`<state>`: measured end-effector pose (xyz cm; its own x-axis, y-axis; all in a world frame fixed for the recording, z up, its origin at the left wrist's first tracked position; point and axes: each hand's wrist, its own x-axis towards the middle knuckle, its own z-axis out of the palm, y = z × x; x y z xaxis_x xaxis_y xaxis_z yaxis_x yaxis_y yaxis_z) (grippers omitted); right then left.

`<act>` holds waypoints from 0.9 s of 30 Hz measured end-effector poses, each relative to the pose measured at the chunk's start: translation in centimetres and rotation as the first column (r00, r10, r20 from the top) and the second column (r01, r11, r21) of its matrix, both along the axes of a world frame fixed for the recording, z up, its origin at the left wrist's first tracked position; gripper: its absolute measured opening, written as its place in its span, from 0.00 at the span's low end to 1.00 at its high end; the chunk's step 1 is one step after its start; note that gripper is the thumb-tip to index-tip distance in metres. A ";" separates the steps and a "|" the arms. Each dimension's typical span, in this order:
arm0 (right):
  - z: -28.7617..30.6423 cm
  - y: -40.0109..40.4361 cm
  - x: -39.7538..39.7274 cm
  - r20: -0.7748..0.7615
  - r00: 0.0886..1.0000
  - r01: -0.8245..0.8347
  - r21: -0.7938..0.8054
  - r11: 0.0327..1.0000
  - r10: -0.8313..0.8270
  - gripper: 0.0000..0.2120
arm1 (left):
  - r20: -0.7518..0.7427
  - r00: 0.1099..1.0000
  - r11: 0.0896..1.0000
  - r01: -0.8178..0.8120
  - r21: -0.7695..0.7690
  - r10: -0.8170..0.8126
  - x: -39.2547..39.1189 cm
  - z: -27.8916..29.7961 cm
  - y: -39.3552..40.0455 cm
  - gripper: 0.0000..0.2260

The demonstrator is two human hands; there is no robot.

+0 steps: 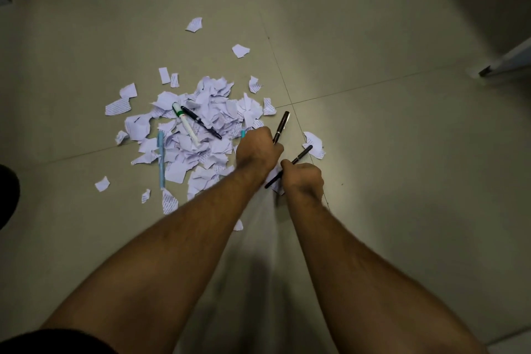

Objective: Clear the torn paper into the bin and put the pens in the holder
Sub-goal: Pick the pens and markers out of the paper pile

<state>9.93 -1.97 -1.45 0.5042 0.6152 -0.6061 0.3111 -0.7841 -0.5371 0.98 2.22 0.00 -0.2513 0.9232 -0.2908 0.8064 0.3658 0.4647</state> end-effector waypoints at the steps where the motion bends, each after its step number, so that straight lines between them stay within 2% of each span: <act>1: 0.0 -0.1 0.1 -0.007 1.000 -0.001 0.033 0.999 0.002 0.14 | 0.045 0.999 1.000 -0.019 0.019 0.018 -0.1 0.3 -0.1 0.09; 5: 1.6 -1.0 2.1 0.020 0.998 0.052 0.174 0.983 -0.057 0.11 | 0.266 0.963 0.996 -0.065 0.067 0.045 1.0 2.0 -0.2 0.07; 9: 1.6 -2.9 7.6 0.098 0.980 0.147 0.223 0.963 -0.173 0.08 | 0.379 0.925 1.000 0.022 -0.009 -0.018 5.6 2.3 -1.2 0.04; 14: 0.6 -4.5 13.2 0.145 0.962 0.193 0.234 0.953 -0.231 0.07 | 0.393 0.909 0.972 0.200 -0.121 -0.138 12.0 -0.4 -3.4 0.03; 17: -0.2 -4.4 14.5 0.159 0.963 0.179 0.217 0.960 -0.216 0.08 | 0.328 0.928 0.960 0.236 -0.153 -0.176 13.8 -1.6 -4.0 0.07; 20: -0.7 -4.2 15.0 0.177 0.964 0.164 0.185 0.969 -0.197 0.08 | 0.270 0.943 0.957 0.242 -0.160 -0.194 14.4 -2.5 -4.1 0.09; 23: -0.8 -4.4 14.7 0.179 0.954 0.204 0.203 0.958 -0.241 0.04 | 0.283 0.944 0.967 0.217 -0.137 -0.172 14.2 -3.0 -4.0 0.09; 27: 0.2 -4.5 12.4 0.146 0.923 0.280 0.382 0.881 -0.357 0.07 | 0.302 0.947 0.994 0.113 -0.013 -0.104 12.4 -2.0 -4.4 0.08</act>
